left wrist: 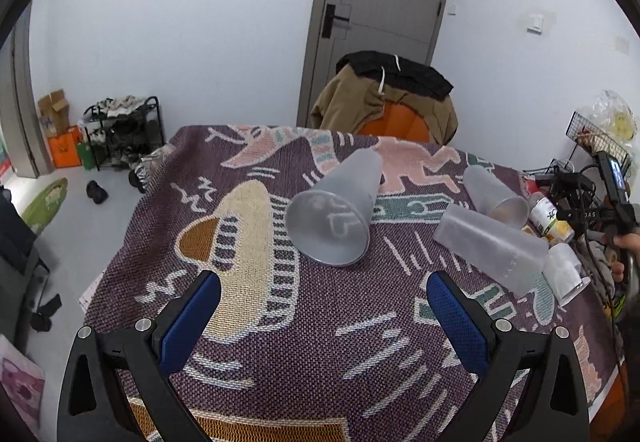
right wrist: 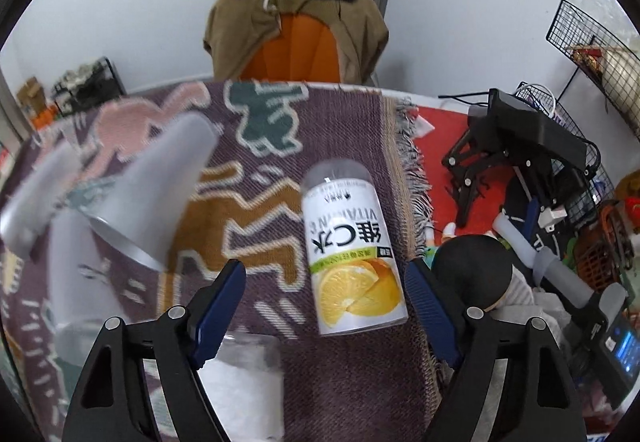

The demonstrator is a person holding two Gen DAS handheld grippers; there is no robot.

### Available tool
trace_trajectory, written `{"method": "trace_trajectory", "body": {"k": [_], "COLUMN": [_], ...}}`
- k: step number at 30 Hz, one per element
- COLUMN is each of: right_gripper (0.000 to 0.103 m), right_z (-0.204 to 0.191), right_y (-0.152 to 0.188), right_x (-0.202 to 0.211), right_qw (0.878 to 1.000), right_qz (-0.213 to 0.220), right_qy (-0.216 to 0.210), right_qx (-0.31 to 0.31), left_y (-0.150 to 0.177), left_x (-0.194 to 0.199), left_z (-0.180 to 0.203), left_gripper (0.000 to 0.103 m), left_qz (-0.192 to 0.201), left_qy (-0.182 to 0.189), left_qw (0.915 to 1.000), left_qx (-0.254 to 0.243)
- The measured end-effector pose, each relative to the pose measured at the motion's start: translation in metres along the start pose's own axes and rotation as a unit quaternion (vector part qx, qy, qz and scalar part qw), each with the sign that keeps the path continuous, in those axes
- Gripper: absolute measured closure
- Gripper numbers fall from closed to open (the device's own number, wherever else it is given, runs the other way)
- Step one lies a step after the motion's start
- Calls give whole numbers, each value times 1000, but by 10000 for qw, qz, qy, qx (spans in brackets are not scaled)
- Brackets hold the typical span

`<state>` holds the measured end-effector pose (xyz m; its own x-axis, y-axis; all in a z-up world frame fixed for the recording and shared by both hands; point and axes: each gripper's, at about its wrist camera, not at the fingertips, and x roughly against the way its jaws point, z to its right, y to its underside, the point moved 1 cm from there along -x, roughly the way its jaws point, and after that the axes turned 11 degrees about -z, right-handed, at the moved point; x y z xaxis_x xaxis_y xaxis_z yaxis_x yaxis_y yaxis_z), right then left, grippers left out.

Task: Flip cup upside down
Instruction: 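Close the right gripper around the bottle's labelled body, then lift the bottle with the right gripper and carry it toward the left tool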

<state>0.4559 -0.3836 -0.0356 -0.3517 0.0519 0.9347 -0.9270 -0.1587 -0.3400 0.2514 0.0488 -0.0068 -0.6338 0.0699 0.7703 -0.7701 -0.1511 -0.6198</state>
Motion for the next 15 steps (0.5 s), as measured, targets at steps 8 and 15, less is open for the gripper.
{"method": "trace_trajectory", "body": {"k": [8, 15], "right_gripper": [21, 37], "right_z": [6, 14], "right_y": [-10, -16], "right_x": [-33, -57], "right_qw": [9989, 9965], "right_qz": [-345, -742], "right_qy": [306, 341], "right_qx": [19, -175], "left_y": [4, 6], "left_x": [-13, -9], "left_z": [2, -4], "left_gripper": [0, 0], "left_qz": [-96, -70], "left_qy": [-105, -133], "left_qw": [9998, 9998], "left_qx": [-139, -137]}}
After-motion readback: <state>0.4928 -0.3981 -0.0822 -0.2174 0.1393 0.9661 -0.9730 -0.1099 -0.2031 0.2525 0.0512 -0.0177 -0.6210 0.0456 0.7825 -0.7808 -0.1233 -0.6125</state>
